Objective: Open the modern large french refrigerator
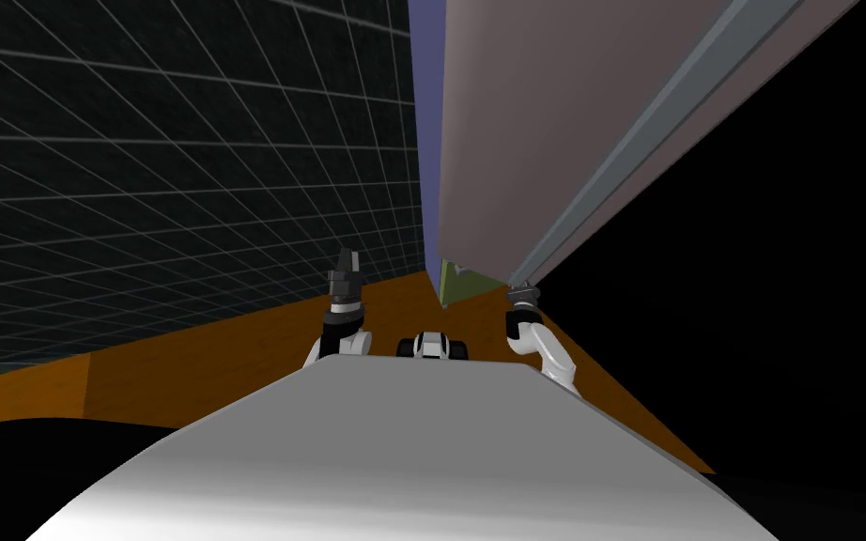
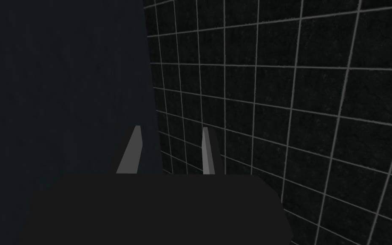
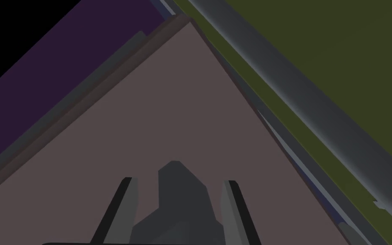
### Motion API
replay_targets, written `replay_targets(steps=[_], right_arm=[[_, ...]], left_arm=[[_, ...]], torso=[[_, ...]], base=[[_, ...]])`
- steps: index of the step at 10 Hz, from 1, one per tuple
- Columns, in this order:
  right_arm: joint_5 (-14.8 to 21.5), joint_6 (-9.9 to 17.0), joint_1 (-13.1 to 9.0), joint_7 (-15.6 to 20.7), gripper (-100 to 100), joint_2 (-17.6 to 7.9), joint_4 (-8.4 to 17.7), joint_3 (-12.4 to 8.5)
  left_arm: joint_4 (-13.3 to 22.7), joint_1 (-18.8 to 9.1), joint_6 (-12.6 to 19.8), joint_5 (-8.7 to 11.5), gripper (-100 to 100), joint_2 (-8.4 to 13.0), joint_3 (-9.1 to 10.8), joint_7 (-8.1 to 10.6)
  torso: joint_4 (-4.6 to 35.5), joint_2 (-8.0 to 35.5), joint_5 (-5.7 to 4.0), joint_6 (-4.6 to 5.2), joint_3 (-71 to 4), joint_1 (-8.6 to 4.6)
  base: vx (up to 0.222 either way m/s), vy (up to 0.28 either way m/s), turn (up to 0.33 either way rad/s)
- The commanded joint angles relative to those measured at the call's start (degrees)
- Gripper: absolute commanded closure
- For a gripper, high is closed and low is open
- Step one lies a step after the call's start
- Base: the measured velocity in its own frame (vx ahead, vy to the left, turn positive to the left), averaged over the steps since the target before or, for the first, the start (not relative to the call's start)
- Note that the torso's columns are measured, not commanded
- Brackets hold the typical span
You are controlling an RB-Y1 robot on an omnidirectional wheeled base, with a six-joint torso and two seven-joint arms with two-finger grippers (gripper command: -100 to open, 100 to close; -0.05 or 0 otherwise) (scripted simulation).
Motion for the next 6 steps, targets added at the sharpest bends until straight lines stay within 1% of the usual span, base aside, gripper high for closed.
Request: replay_targets(steps=[1,3,5,6], right_arm=[[0.8,1.5,1.2,0.1,100,1.0,-1.1,-0.3],[1.8,2.8,2.0,0.0,100,2.0,-2.4,-0.8],[2.8,4.1,2.9,0.0,100,2.9,-3.6,-1.3],[1.8,4.2,4.1,0.8,-100,2.6,-4.7,-0.5]], left_arm=[[0.0,0.0,0.0,0.0,0,0.0,0.01,0.00],[0.0,0.0,0.0,0.0,0,0.0,0.00,0.00],[0.0,0.0,0.0,0.0,0,0.0,0.00,0.00],[0.0,0.0,0.0,0.0,0,0.0,0.00,0.00]], torso=[[0.0,-0.2,-0.05,-0.14,-0.1,-0.36],[-0.1,-0.3,0.04,0.05,-0.2,0.17],[0.0,0.0,0.00,-0.09,0.0,0.05],[0.0,0.1,0.06,-0.06,0.0,0.13]], base=[[0.026,0.202,-0.184],[0.041,0.256,-0.247],[0.000,0.254,-0.179],[0.019,0.110,-0.047]])
